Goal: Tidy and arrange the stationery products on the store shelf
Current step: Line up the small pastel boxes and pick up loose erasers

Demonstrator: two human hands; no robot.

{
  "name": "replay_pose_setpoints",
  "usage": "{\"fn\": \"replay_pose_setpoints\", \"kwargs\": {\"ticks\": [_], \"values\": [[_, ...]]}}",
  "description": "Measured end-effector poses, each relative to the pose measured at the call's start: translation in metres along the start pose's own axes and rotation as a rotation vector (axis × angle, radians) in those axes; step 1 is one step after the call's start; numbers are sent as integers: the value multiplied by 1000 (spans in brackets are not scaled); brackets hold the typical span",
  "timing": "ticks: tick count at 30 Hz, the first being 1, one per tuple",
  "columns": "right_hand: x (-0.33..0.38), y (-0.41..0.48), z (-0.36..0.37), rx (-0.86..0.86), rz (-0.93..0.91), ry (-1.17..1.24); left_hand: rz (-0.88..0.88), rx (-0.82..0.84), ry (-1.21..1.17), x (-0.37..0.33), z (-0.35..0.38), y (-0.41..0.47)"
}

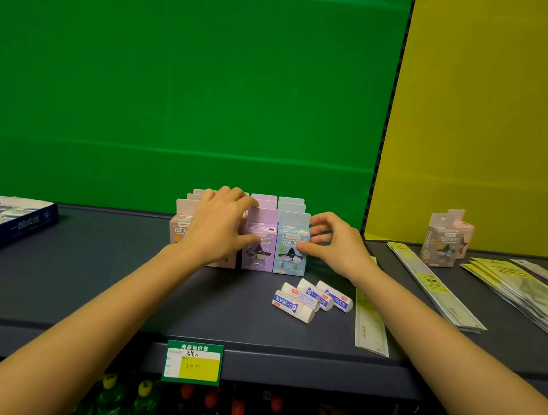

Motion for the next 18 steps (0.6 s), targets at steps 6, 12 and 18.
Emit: {"fn": "replay_pose_setpoints", "kwargs": {"ticks": [6, 12, 18], "values": [[-3, 5, 1, 0, 8, -4, 1, 5, 0, 0, 1, 1], [9, -9, -17, -49, -37, -103, 116, -119, 46, -14, -18, -11], [4, -50, -16, 209, 24, -618, 423, 178, -255, -77, -7, -52]]}}
Point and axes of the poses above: each hand's wrist, its own y-axis towards the middle knuckle, its own z-axis out of the palm, x = y × z, the point moved 10 cm from there along y, towards the middle knuckle, and after that the axes turned 10 degrees about y, right-handed, at the moved point
